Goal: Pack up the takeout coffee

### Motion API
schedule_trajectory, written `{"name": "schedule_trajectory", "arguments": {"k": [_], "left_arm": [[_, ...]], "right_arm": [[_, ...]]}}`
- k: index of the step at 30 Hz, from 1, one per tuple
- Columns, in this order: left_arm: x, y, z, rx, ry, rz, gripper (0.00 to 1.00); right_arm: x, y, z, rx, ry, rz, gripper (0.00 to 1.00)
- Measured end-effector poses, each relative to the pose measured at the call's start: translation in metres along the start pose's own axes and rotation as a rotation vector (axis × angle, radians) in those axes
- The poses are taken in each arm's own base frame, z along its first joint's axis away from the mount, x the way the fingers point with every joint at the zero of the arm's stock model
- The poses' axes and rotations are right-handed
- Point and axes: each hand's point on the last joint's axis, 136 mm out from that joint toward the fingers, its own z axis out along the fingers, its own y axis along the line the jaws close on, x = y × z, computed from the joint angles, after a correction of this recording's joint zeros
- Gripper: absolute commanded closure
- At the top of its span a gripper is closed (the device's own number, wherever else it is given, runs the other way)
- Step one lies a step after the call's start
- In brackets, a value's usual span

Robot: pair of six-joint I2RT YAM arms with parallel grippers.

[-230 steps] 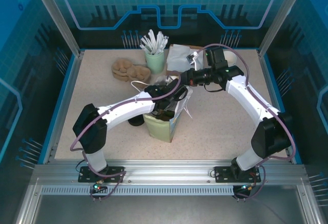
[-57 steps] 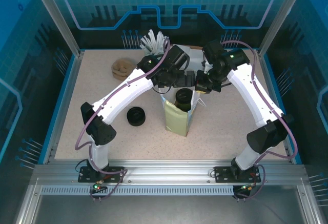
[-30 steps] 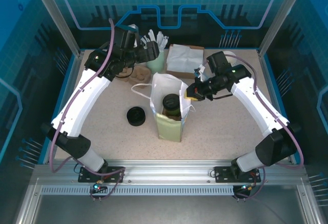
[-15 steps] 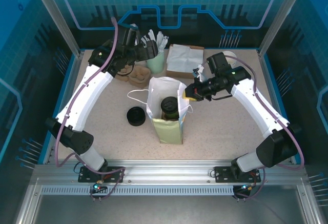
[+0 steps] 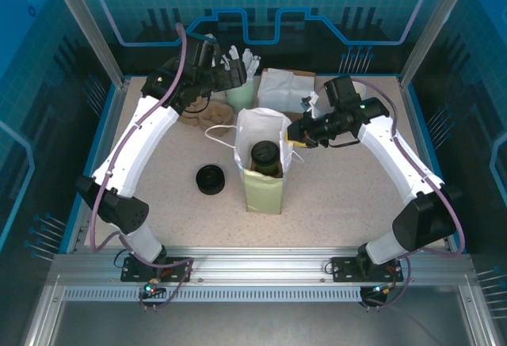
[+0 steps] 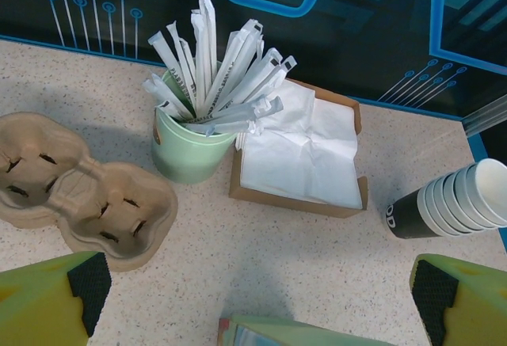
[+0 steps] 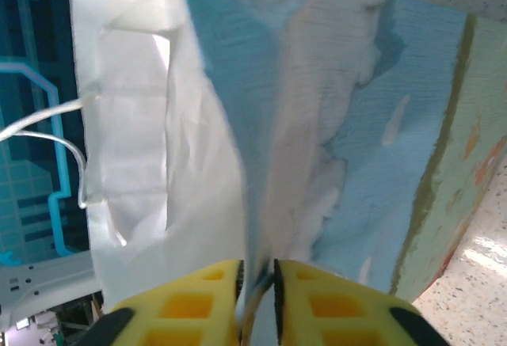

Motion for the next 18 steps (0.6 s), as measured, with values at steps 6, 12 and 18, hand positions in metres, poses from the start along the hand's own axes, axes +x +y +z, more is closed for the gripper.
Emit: {"name": "schedule_trajectory", "arguments": {"k": [6, 12, 18], "left_arm": [[-0.011, 0.002, 0.011, -0.011, -0.011, -0.011, 0.01], [-0.019, 0.004, 0.026, -0.026, -0.013, -0.016, 0.01], [-0.025, 0.017, 0.049, -0.055, 0.003, 0.005, 0.01]], "right_arm": [[-0.015, -0.003, -0.016, 0.006, -0.046, -0.01, 0.63], [-0.039, -0.009, -0.054, 0.032, -0.148, -0.009, 0.59], [-0.059, -0.007, -0.09, 0.046, -0.246, -0.023, 0.6]]}}
